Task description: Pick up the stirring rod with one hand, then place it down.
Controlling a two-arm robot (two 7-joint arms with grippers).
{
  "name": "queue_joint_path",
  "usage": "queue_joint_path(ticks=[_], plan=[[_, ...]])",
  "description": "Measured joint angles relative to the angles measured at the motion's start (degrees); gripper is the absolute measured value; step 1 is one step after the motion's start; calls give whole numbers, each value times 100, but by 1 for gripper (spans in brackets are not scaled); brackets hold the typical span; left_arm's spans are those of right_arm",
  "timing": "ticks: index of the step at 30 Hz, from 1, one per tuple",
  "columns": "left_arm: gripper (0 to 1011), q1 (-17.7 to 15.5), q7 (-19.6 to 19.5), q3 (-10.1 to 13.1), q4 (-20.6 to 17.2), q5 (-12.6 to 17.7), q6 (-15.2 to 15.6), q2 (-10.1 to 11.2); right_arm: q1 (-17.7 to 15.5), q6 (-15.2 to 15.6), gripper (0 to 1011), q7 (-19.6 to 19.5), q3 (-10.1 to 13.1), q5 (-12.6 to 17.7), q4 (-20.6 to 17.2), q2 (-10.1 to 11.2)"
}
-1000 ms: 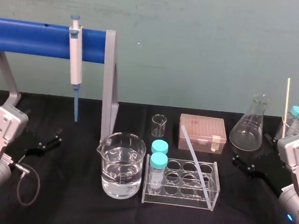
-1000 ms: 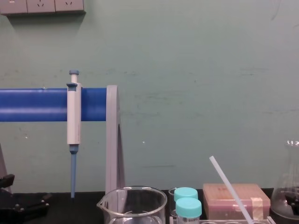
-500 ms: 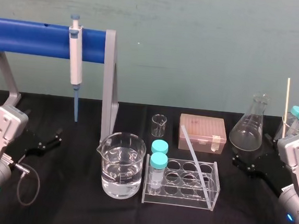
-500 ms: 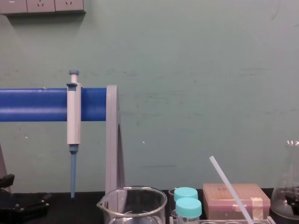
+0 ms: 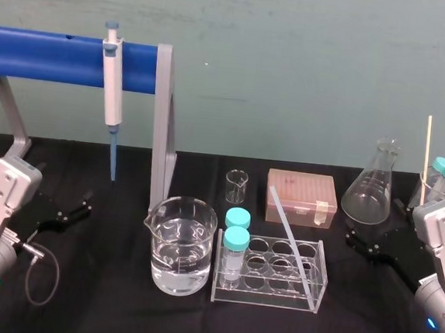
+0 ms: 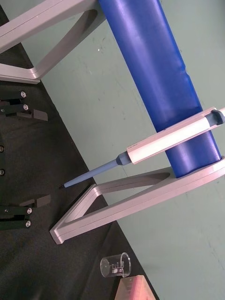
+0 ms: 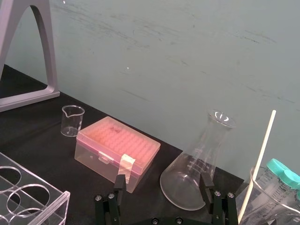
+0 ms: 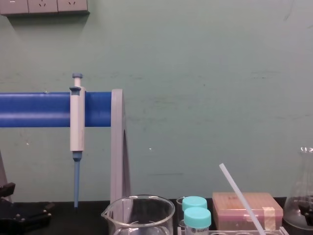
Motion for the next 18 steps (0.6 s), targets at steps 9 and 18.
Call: queue_joint_path(ticks=[9,18], plan=[[1000,0,0,0,0,0,0,0,0,0,1003,0,0,0,0,0],[1000,0,0,0,0,0,0,0,34,9,1003,118,185,23,5,-36]])
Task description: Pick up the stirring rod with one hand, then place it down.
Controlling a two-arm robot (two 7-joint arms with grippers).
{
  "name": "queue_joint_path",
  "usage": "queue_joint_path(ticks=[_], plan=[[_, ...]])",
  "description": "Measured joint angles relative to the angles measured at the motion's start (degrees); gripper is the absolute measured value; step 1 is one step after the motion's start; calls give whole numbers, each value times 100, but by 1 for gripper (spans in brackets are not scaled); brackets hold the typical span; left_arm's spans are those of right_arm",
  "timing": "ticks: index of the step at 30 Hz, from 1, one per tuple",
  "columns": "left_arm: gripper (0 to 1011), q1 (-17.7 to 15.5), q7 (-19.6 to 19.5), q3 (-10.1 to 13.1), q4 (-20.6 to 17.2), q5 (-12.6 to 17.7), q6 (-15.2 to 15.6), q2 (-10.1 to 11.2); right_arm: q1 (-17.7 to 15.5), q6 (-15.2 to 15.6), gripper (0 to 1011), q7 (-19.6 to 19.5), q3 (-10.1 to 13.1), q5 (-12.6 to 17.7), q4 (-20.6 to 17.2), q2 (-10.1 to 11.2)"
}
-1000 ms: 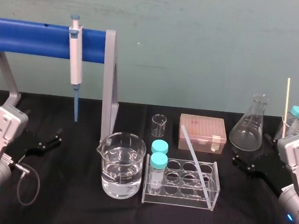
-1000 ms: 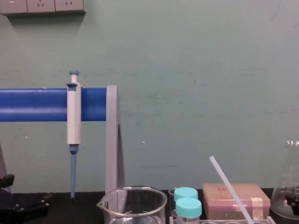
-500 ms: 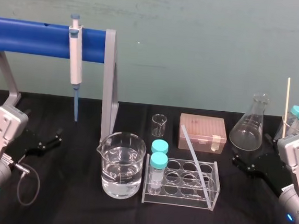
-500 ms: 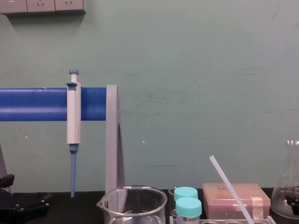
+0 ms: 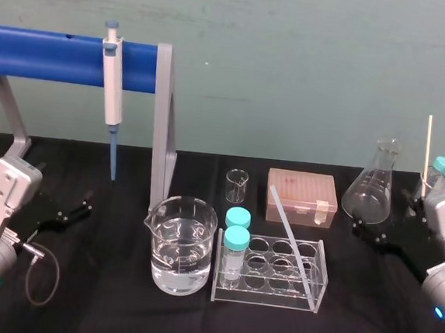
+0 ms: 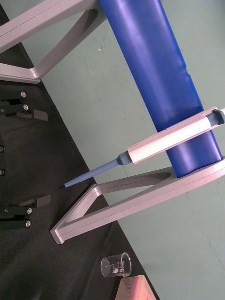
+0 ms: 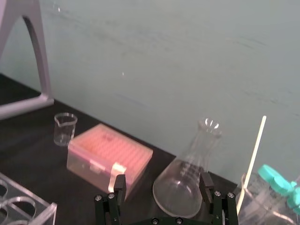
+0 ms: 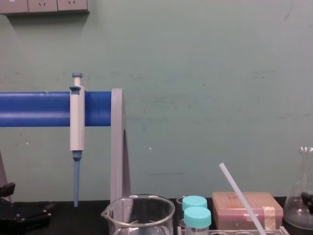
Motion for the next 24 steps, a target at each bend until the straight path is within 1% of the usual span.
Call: queue_joint_path(ticks=[3,4,6,7,8,9,10,11,14,15,16,17,18,19,20,21,24], plan=[[1000,-1,0,0,0,0,0,0,36,44,1003,243,148,234,-69,-1],[1000,0,0,0,0,0,0,0,47,136,1003,454,240,472,-136,0],[1000,0,0,0,0,0,0,0,61,279,1003,707,343,757,-214,7],[1000,0,0,0,0,0,0,0,83,452,1003,976,426,1031,-299,23],[1000,0,0,0,0,0,0,0,83,452,1003,976,426,1031,-299,23],[1000,0,0,0,0,0,0,0,112,633,1003,1248,488,1271,-378,50],[1000,0,0,0,0,0,0,0,129,726,1003,1372,512,1375,-416,68],[1000,0,0,0,0,0,0,0,164,916,1003,1633,542,1559,-492,107],[1000,0,0,0,0,0,0,0,219,1180,1003,1966,560,1773,-571,157],[1000,0,0,0,0,0,0,0,260,1376,1003,2192,561,1905,-611,186],[1000,0,0,0,0,0,0,0,280,1468,1003,2293,558,1958,-626,198],[1000,0,0,0,0,0,0,0,327,1632,1003,2471,534,2044,-650,225],[1000,0,0,0,0,0,0,0,327,1632,1003,2471,534,2044,-650,225],[1000,0,0,0,0,0,0,0,402,1791,1003,2681,460,2116,-679,265],[1000,0,0,0,0,0,0,0,402,1791,1003,2681,460,2116,-679,265],[1000,0,0,0,0,0,0,0,459,1852,1003,2825,386,2126,-696,294],[1000,0,0,0,0,0,0,0,553,1891,1003,3011,262,2127,-710,332]])
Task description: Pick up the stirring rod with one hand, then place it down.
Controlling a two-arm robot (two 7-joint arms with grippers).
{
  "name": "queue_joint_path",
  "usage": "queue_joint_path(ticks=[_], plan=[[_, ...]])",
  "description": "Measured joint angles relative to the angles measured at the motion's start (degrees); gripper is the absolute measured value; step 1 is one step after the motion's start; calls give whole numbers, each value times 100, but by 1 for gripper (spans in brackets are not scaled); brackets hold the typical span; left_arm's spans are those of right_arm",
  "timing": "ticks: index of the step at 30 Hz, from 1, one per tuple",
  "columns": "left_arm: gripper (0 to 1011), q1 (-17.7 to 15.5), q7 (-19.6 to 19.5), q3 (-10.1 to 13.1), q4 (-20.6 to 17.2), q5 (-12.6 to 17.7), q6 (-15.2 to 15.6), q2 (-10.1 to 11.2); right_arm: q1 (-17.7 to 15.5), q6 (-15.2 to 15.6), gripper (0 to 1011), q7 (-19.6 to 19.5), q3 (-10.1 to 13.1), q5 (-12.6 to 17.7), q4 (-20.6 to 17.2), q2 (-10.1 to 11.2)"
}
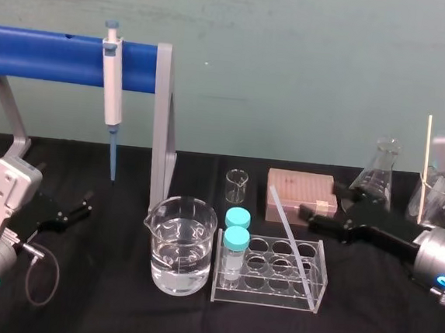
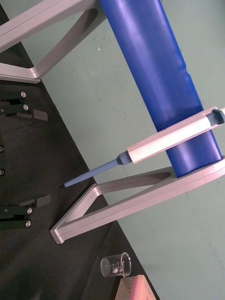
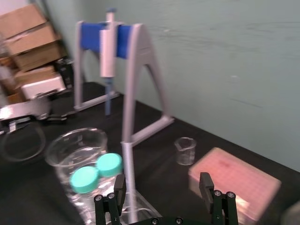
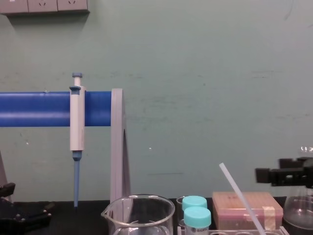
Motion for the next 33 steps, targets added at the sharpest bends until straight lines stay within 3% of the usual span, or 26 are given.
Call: queue_joint_path(ticks=[9,16,23,33], plan=[[1000,0,0,0,0,0,0,0,464,15,1003,413,-576,-305,205,-45],[1000,0,0,0,0,0,0,0,681,14,1003,452,-817,-511,395,-174],[1000,0,0,0,0,0,0,0,824,84,1003,432,-970,-684,545,-300],[1000,0,0,0,0,0,0,0,845,159,1003,291,-997,-806,594,-387]])
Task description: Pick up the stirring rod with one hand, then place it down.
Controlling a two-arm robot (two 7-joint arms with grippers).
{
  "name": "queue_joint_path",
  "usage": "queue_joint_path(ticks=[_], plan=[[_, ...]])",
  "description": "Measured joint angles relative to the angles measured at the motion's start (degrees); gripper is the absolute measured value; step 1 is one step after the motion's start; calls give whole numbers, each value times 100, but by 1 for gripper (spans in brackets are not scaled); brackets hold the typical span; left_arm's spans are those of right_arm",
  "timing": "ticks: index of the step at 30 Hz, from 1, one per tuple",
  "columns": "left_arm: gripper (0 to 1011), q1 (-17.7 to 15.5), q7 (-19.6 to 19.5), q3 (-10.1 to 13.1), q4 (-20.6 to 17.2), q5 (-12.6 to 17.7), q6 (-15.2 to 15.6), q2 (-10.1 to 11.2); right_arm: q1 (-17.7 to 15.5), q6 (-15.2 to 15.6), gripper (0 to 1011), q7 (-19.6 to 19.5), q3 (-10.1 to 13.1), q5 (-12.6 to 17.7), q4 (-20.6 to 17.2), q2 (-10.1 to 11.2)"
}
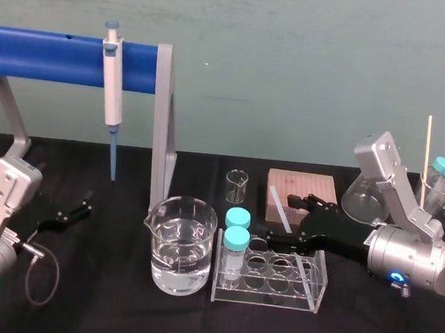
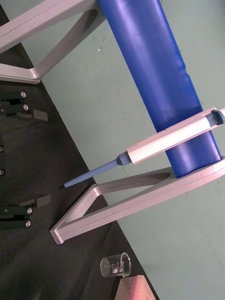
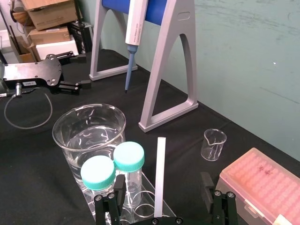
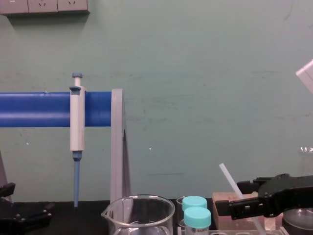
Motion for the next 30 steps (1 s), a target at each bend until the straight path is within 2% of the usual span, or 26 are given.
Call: queue_joint_path(ticks=[8,11,19,20,23,30], plan=[[1000,0,0,0,0,0,0,0,-3,1,1003,5,6,20,-3,7],[1000,0,0,0,0,0,0,0,-4,1,965,7,7,25,-4,8],[1000,0,0,0,0,0,0,0,-4,4,762,20,12,34,-8,12],[1000,0,0,0,0,0,0,0,-3,4,699,21,12,35,-8,12],[1000,0,0,0,0,0,0,0,-4,5,640,23,14,37,-8,14],[1000,0,0,0,0,0,0,0,-4,9,396,26,16,43,-8,16]])
